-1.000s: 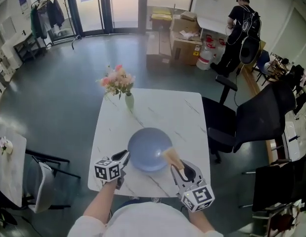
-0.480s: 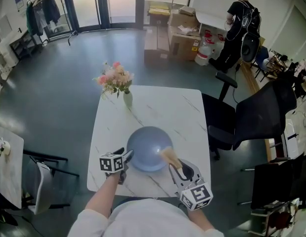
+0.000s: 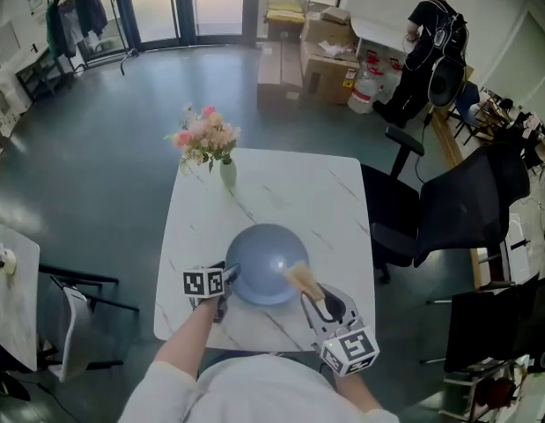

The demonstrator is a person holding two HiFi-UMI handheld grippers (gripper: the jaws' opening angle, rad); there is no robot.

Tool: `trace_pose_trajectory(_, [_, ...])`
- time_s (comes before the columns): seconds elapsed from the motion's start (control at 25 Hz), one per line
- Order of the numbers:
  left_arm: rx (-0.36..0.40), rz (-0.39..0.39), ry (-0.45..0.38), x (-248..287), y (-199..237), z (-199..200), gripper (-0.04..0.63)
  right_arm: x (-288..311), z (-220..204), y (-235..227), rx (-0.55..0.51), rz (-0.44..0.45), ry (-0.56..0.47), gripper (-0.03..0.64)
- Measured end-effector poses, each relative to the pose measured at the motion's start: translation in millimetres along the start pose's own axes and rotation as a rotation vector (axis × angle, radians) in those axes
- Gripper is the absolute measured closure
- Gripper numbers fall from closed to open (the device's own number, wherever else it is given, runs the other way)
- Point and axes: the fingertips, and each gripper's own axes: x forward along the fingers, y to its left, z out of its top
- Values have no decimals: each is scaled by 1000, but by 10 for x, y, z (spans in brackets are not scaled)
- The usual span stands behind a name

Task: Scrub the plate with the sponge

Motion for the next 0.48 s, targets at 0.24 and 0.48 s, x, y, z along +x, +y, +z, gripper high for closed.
trace_pose_trajectory(0.24, [5, 5, 27, 93, 37, -28, 484, -53, -36, -23, 5, -21, 15, 494])
trace_pose_trajectory(0.48, [23, 15, 44, 128, 35, -44, 512, -116, -49, -53, 8, -43, 18, 494])
